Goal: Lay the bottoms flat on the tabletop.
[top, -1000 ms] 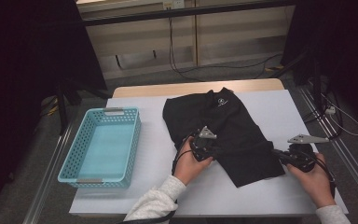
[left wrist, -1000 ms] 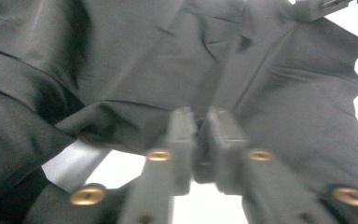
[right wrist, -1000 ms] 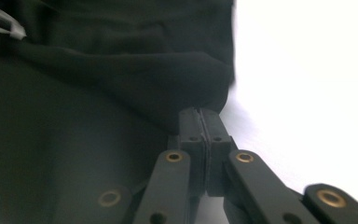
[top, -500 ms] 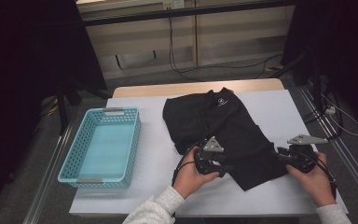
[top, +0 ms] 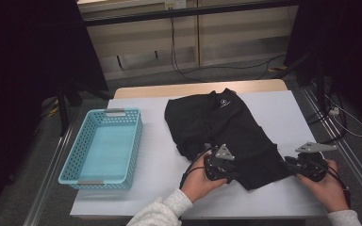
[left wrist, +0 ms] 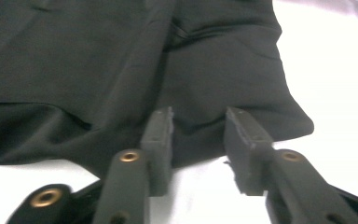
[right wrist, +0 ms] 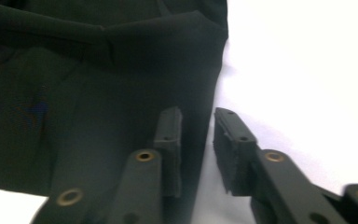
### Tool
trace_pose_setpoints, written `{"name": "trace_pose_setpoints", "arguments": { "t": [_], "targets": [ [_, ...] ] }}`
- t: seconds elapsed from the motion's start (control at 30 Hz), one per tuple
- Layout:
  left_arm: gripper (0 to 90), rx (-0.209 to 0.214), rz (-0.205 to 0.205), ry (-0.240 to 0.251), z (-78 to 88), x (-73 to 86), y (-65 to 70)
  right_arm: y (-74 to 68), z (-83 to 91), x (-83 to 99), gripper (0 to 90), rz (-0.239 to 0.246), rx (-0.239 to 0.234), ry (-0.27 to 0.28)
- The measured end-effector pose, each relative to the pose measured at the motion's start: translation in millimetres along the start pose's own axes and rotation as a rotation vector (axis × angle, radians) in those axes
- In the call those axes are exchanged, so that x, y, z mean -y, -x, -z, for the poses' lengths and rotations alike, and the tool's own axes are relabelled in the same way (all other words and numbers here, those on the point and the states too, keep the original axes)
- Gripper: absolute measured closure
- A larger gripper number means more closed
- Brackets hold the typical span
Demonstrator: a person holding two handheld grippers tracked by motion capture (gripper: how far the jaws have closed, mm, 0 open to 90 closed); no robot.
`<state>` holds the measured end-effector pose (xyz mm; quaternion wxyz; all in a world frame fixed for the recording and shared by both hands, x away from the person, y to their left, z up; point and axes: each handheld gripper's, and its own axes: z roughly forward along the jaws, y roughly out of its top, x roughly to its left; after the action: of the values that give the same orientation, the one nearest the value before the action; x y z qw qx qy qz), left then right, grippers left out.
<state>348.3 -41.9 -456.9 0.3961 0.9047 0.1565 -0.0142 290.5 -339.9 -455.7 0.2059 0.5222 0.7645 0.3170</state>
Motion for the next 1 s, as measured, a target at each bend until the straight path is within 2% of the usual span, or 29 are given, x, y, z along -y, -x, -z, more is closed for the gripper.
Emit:
{"name": "trace_pose_setpoints", "arguments": {
  "t": [0.07, 0.13, 0.27, 0.33, 0.43, 0.47, 0.57, 0.63, 0.7, 0.87, 0.9, 1.0],
  "targets": [
    [69.4, 0.012, 0.002, 0.002, -3.2, -0.6, 1.5, -0.9, 1.2, 0.3, 79.1, -0.003, -0.009, -0.007],
    [74.6, 0.004, 0.001, -0.002, -4.4, -1.7, 2.6, -1.3, 2.0, 1.5, 81.8, -0.011, -0.012, -0.006],
    [86.8, 0.03, 0.033, -0.014, -4.2, -1.6, 2.5, -1.1, 2.7, 2.4, 86.9, -0.011, -0.015, -0.005],
    [88.6, 0.03, 0.029, -0.012, -4.2, -1.9, 2.7, -0.8, 2.4, 1.9, 89.2, -0.015, -0.022, -0.007],
    [89.4, 0.053, 0.073, -0.006, -3.7, -1.9, -1.3, 0.5, 2.7, -0.1, 90.0, -0.03, -0.028, -0.018],
    [89.5, 0.06, 0.088, -0.003, -2.3, -1.8, -2.7, 0.9, 3.1, -1.0, 90.0, -0.022, -0.023, -0.017],
    [89.6, 0.085, 0.105, 0.009, 4.4, -2.3, -4.6, -1.5, 5.7, -0.4, 90.0, -0.018, -0.031, -0.034],
    [89.6, 0.103, 0.1, 0.017, 8.4, -2.9, -4.7, -3.1, 9.4, 1.5, 90.0, -0.008, -0.032, -0.047],
    [89.6, 0.114, 0.086, 0.018, 11.9, -3.7, -2.7, -3.8, 15.9, 3.7, 90.0, -0.022, -0.043, -0.044],
    [89.6, 0.117, 0.037, 0.021, 21.5, -5.9, 5.5, -12.0, 32.9, 9.8, 90.0, -0.038, -0.062, -0.038],
    [89.6, 0.118, 0.043, 0.026, 22.3, -5.3, 6.5, -14.6, 36.5, 11.9, 90.0, -0.036, -0.071, -0.039],
    [89.6, 0.127, 0.028, 0.003, 24.8, -1.4, 7.6, -20.5, 47.2, 20.6, 90.0, -0.057, -0.095, -0.051]
  ]
}}
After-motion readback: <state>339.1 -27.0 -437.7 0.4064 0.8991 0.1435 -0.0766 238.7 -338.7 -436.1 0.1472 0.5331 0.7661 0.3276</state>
